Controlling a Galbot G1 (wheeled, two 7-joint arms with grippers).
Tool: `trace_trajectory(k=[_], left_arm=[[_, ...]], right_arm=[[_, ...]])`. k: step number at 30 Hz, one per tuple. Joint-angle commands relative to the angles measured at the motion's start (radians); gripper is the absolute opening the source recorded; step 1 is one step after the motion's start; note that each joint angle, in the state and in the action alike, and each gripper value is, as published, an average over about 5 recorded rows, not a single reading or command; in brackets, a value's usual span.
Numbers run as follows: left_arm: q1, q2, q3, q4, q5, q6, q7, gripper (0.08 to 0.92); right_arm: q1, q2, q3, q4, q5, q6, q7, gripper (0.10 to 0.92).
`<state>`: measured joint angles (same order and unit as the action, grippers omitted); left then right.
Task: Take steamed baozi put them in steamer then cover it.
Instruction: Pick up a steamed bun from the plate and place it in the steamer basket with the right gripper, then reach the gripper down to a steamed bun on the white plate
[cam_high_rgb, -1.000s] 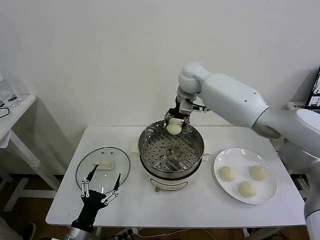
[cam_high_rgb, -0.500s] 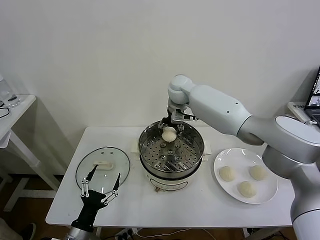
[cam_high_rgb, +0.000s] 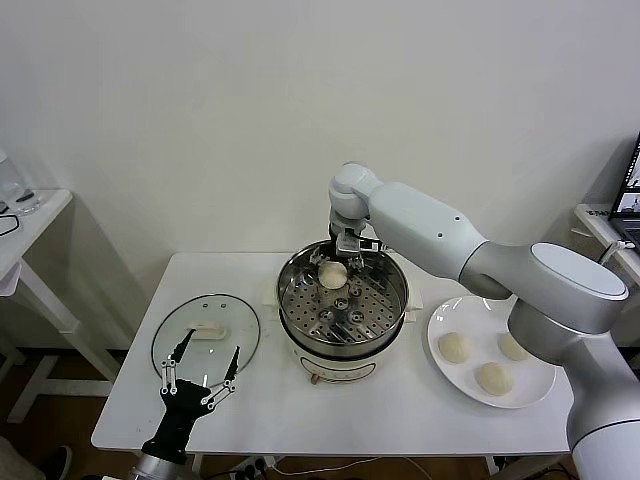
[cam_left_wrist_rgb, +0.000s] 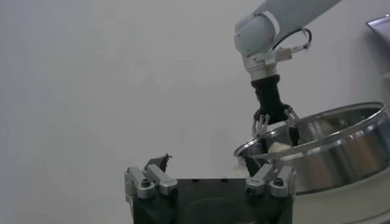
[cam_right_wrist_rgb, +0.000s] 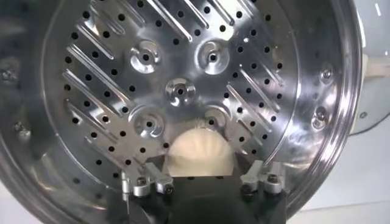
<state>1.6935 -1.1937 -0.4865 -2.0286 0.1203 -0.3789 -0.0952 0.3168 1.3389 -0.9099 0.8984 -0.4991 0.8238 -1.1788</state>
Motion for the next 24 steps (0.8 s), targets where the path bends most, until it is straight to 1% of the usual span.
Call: trace_trajectory(k=[1, 4, 7, 11, 13, 17, 21, 24], left_arm=[[0.001, 0.001, -0.002, -0.003, 0.0, 0.001, -0.001, 0.823], [0.001, 0.001, -0.002, -0.004, 0.0, 0.001, -0.001, 0.823], [0.0, 0.003, 0.0, -0.005, 0.0, 0.001, -0.001, 0.823], [-0.002, 0.005, 0.006, -0.006, 0.001, 0.0, -0.001, 0.823], [-0.005, 0.008, 0.01, -0.006, 0.001, 0.0, -0.001, 0.823], [-0.012, 0.013, 0.019, -0.006, 0.001, 0.002, -0.001, 0.823], [-0.016, 0.014, 0.024, -0.006, 0.001, 0.003, -0.001, 0.823], [-0.017, 0.013, 0.026, -0.002, 0.001, 0.002, -0.002, 0.823]], right_arm=[[0.047, -0.086, -0.022, 0.095, 0.245, -0.127, -0.078, 0.822], [0.111, -0.172, -0.041, 0.159, 0.432, -0.294, -0.146, 0.823], [0.202, -0.261, -0.093, 0.188, 0.603, -0.479, -0.194, 0.823], [0.315, -0.381, -0.208, 0.172, 0.8, -0.713, -0.192, 0.823], [0.355, -0.436, -0.279, 0.164, 0.878, -0.79, -0.172, 0.823], [0.381, -0.547, -0.407, 0.173, 0.95, -0.871, -0.131, 0.823], [0.346, -0.643, -0.497, 0.203, 0.964, -0.904, -0.093, 0.823], [0.295, -0.687, -0.528, 0.221, 0.957, -0.918, -0.062, 0.823]])
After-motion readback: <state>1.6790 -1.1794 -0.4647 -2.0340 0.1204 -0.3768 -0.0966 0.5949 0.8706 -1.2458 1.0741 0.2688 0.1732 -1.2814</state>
